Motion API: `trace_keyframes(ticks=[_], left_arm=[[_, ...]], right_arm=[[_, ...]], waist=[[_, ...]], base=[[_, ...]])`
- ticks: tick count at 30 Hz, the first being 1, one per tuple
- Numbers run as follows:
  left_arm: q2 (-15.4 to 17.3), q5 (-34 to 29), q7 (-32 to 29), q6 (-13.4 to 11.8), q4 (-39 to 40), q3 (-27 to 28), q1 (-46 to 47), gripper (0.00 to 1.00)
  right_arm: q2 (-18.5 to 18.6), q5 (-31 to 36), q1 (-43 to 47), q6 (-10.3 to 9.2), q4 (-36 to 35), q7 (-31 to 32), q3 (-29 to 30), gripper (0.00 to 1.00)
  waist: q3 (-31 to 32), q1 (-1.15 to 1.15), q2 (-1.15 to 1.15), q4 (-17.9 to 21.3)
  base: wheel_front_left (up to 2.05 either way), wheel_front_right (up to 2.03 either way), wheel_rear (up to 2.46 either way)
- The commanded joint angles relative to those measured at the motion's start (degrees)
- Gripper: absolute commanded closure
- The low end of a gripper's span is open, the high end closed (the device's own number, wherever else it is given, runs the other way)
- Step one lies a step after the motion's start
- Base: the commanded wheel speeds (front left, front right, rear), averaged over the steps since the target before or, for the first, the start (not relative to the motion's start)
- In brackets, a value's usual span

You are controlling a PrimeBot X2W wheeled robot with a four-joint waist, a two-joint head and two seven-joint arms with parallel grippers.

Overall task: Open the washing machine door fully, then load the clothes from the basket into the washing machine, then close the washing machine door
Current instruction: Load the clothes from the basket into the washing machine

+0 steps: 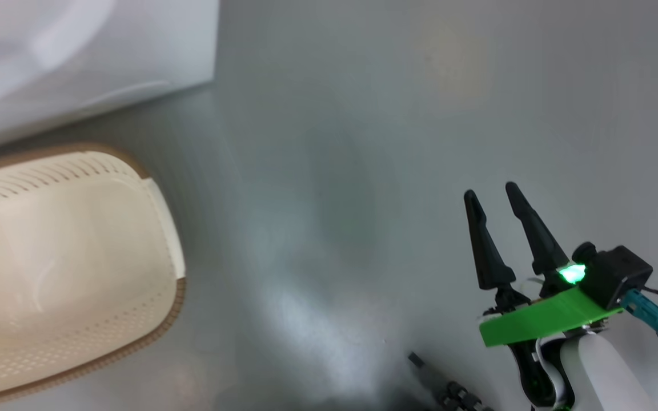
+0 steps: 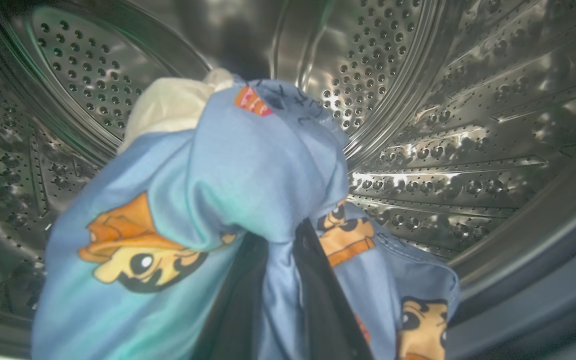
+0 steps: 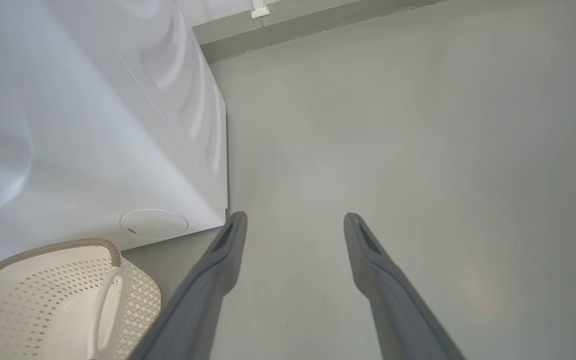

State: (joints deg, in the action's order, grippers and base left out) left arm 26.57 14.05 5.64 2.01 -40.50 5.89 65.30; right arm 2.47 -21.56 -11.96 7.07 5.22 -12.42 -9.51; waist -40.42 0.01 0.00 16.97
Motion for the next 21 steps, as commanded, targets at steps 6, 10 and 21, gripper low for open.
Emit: trace_keyframes(ticks=[6,10,21], left_arm=[[6.1,-0.6,-1.9,1.1,0.4,0.0,7.8,1.0],[8.0,-1.2,-2.7,1.5,-0.1,-0.8,12.1,1.0],[11.7,-3.1,-1.0,1.8,-3.0,-3.1,19.7,1.0]], right_arm=[[0.4,-1.8,-2.0,0.42,0.5,-1.7,-2.6,0.0],[0.4,-2.6,-3.1,0.42,1.3,-2.1,-3.1,0.0],[0.4,-4.2,-4.3,0.42,2.5,-2.5,-3.2,0.0]], waist=[[-6.8,-0.01,0.0,3.0],[-8.6,-0.01,0.0,3.5],[-10.2,-0.01,0.0,4.0]], base=[[0.0,0.0,0.0],[0.0,0.0,0.0],[0.0,0.0,0.0]])
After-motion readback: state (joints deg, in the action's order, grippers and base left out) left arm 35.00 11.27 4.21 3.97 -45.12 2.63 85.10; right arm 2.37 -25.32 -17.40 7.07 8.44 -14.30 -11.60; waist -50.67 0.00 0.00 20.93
